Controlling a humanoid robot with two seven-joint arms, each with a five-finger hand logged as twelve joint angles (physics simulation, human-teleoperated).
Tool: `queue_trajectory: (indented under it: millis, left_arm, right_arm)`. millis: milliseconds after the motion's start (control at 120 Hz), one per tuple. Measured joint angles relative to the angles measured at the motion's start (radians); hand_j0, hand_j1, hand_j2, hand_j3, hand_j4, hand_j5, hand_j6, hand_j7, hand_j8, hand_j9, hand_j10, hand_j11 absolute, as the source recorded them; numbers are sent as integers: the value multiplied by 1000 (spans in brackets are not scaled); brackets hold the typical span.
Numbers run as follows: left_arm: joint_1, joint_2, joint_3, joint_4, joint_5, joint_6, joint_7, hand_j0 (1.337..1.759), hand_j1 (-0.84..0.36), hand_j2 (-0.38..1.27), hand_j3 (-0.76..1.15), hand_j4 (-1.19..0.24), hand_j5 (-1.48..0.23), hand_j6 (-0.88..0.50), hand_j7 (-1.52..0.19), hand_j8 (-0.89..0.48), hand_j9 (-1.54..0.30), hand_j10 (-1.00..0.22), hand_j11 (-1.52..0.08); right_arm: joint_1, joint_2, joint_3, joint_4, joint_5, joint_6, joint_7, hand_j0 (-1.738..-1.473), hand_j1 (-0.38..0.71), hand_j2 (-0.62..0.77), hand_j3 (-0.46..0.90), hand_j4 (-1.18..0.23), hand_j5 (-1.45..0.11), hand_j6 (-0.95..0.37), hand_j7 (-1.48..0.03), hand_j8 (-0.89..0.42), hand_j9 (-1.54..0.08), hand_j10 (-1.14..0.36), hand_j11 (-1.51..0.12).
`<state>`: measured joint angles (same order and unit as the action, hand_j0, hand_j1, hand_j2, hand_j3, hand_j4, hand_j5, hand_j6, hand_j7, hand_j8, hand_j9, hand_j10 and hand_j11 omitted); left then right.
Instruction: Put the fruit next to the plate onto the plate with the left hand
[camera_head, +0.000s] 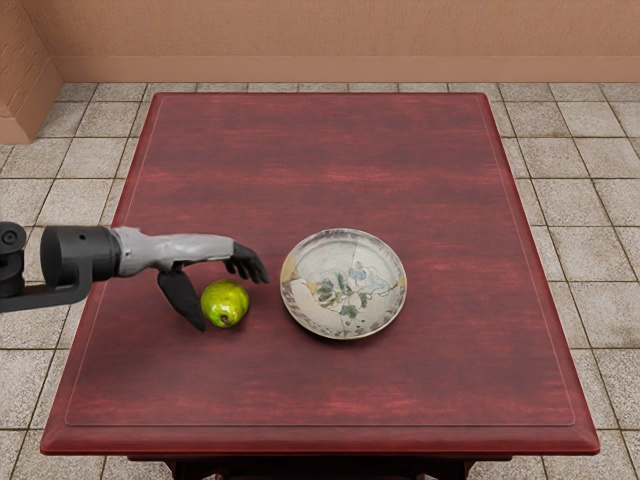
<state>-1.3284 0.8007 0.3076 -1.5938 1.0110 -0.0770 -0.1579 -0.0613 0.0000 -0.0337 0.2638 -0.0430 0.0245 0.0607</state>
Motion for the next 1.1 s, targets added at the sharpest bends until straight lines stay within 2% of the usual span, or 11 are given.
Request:
queue_trajectory:
  millis: [283, 342, 517, 600, 708, 833, 883, 1100]
  left_arm:
    - [5, -5, 1, 1, 1, 0, 4, 1658, -135, 84, 0, -407, -527, -408, -527, -408, -527, -407, -527]
    - [14, -5, 1, 1, 1, 1, 6, 1658, -136, 86, 0, -417, -523, -417, -523, -412, -523, -377, -530]
    - [23, -3, -2, 1, 1, 3, 7, 1658, -132, 95, 0, -453, -495, -455, -492, -466, -508, -389, -535]
    - [25, -4, -2, 1, 6, 3, 7, 1658, -133, 95, 0, -454, -497, -456, -494, -520, -508, -451, -536]
    - [34, -8, -2, 5, 9, 2, 8, 1657, -132, 62, 0, -454, -500, -455, -498, -542, -523, -442, -543]
    - [40, -29, -3, 15, 10, 2, 18, 1656, -92, 128, 0, -463, -495, -464, -493, -621, -531, -511, -553]
    - [41, -32, -3, 17, 11, 2, 21, 1656, -92, 130, 0, -461, -499, -462, -497, -530, -532, -486, -558]
    - [55, -34, 0, 28, 16, 2, 27, 1657, -118, 74, 0, -441, -519, -441, -519, -438, -540, -443, -554]
  right_arm:
    - [0, 0, 0, 0, 0, 0, 0, -1658, -324, -4, 0, -20, -26, -20, -26, -20, -26, -20, -26]
    - [0, 0, 0, 0, 0, 0, 0, -1658, -324, -4, 0, -20, -26, -20, -26, -20, -26, -20, -26]
    - [0, 0, 0, 0, 0, 0, 0, -1658, -324, -4, 0, -20, -26, -20, -26, -20, -26, -20, -26]
    - [0, 0, 0, 0, 0, 0, 0, -1658, -324, -4, 0, -20, -26, -20, -26, -20, -26, -20, -26]
    - [0, 0, 0, 0, 0, 0, 0, -1658, -324, -4, 0, -20, -26, -20, -26, -20, -26, -20, -26]
    - [0, 0, 0, 0, 0, 0, 0, -1658, -324, -4, 0, -20, -26, -20, -26, -20, -26, -20, -26]
    - [0, 0, 0, 0, 0, 0, 0, -1658, -324, -4, 0, -20, -26, -20, -26, -20, -26, -21, -26]
    - [0, 0, 0, 0, 0, 0, 0, -1658, -325, -4, 0, -20, -26, -20, -26, -20, -26, -20, -26]
